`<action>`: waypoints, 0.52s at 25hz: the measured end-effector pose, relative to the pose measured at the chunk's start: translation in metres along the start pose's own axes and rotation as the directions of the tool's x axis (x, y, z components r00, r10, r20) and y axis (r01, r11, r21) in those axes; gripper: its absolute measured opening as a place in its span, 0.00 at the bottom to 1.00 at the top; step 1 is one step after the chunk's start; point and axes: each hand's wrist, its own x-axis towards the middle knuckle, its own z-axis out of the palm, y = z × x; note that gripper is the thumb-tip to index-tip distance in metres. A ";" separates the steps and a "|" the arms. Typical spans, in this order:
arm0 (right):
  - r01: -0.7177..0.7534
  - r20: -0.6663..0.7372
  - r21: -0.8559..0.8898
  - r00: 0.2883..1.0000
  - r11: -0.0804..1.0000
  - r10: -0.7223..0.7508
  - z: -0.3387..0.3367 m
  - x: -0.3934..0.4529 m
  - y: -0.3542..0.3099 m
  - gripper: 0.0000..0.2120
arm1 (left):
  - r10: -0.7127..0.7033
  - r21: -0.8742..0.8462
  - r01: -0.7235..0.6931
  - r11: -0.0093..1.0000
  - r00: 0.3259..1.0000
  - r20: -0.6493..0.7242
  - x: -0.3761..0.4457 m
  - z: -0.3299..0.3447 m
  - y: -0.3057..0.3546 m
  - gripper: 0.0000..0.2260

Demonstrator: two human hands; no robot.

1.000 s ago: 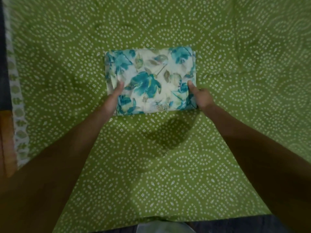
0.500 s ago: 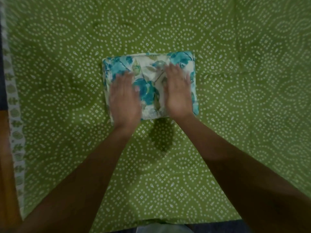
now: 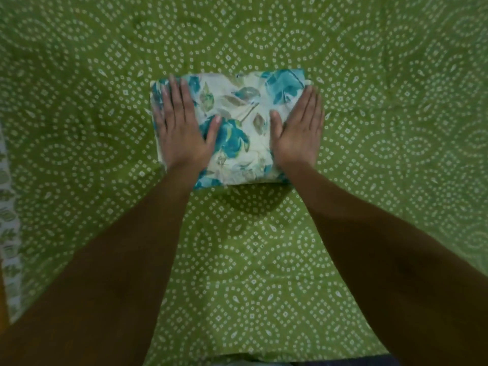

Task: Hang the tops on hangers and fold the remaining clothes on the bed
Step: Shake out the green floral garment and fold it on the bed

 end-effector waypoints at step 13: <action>-0.726 0.783 0.583 0.622 0.364 -0.016 -0.247 -0.037 -0.096 0.05 | -0.393 -0.373 0.504 0.779 0.856 0.336 -0.138 -0.135 -0.029 0.34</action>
